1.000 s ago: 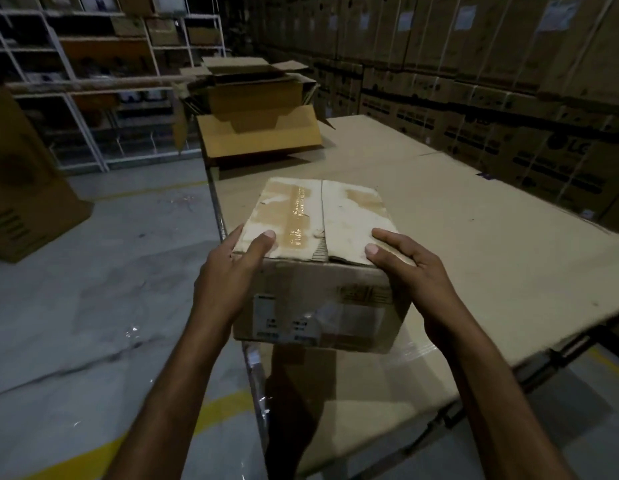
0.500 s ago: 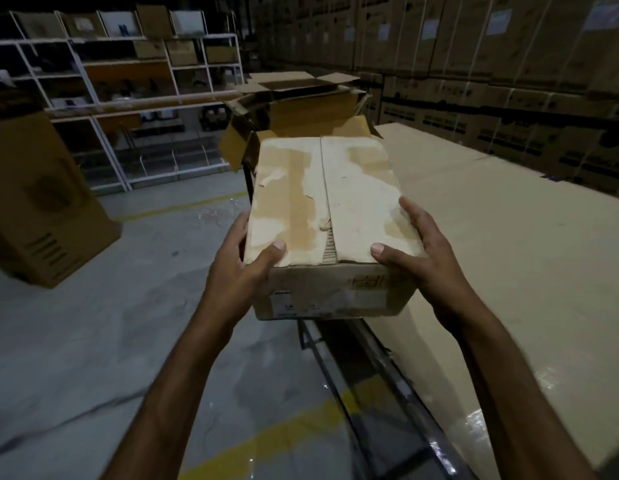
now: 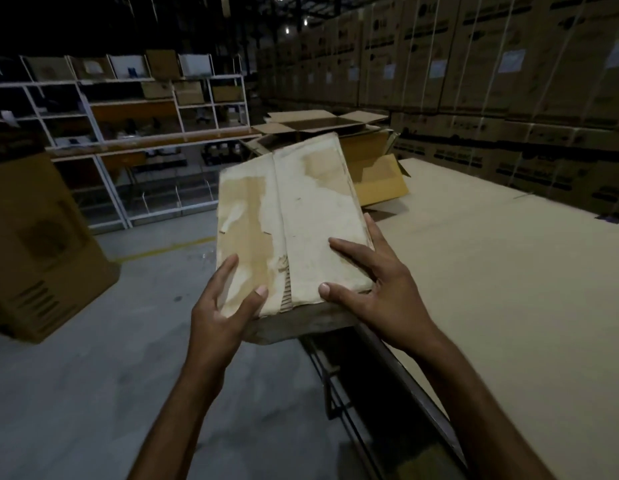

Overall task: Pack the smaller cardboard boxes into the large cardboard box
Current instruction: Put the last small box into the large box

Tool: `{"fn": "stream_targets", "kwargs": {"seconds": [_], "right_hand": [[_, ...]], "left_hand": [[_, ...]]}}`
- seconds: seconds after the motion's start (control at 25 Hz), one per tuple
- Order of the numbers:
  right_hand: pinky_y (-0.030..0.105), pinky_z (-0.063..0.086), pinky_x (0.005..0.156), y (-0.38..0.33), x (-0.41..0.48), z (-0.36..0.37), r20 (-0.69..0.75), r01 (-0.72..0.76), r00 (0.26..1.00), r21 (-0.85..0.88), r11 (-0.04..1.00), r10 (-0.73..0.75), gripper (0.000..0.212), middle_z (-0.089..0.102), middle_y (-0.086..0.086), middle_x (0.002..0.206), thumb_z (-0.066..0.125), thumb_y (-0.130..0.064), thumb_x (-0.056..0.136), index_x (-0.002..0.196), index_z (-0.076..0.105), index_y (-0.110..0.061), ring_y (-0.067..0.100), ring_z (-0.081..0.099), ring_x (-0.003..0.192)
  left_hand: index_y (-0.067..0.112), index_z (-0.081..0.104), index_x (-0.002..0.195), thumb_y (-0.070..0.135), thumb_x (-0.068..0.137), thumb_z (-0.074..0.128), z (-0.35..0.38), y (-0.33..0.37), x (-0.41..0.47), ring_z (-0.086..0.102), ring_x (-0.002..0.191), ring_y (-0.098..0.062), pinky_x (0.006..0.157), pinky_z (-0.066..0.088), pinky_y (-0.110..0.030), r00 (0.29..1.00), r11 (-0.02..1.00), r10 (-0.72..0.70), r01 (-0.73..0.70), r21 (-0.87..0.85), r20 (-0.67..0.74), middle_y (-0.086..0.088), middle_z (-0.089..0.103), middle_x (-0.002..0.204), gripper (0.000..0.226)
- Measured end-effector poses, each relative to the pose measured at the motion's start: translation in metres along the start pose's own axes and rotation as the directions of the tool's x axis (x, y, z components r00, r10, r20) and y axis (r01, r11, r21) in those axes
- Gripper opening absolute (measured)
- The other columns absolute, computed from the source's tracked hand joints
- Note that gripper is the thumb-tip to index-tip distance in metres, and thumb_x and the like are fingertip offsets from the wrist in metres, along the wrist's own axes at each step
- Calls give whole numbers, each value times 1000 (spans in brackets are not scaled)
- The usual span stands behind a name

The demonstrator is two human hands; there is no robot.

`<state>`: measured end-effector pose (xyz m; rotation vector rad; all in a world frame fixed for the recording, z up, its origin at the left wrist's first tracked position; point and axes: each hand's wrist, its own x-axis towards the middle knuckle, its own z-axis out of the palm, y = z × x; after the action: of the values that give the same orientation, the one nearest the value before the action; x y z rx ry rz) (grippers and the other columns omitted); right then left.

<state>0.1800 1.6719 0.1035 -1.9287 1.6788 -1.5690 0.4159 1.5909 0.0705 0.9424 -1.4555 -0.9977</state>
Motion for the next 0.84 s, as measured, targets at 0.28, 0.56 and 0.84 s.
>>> {"fn": "stream_targets", "kwargs": {"seconds": [0.28, 0.56, 0.84], "right_hand": [[39, 38, 120, 45, 174, 92, 79, 51, 995, 64, 997, -56, 73, 7, -20, 169, 84, -64, 68, 135, 62, -45, 2, 23, 153], [24, 49, 108, 94, 323, 156, 14, 126, 991, 162, 979, -129, 68, 24, -14, 162, 86, -51, 77, 138, 60, -38, 1, 33, 145], [11, 52, 89, 120, 491, 219, -168, 110, 982, 104, 988, -91, 61, 43, -12, 147, 82, -52, 80, 135, 62, -36, -13, 42, 129]], "left_hand": [[43, 61, 136, 39, 82, 81, -32, -23, 177, 48, 113, 23, 98, 50, -27, 984, 994, 98, -90, 64, -146, 44, 49, 124, 58], [43, 64, 128, 52, 69, 83, -52, -38, 354, 53, 119, 13, 92, 58, -30, 942, 938, 333, -326, 118, -51, 32, 55, 129, 62], [40, 68, 120, 57, 73, 81, -67, -48, 578, 56, 117, 10, 91, 60, -40, 888, 887, 460, -461, 39, 27, 39, 59, 121, 52]]}}
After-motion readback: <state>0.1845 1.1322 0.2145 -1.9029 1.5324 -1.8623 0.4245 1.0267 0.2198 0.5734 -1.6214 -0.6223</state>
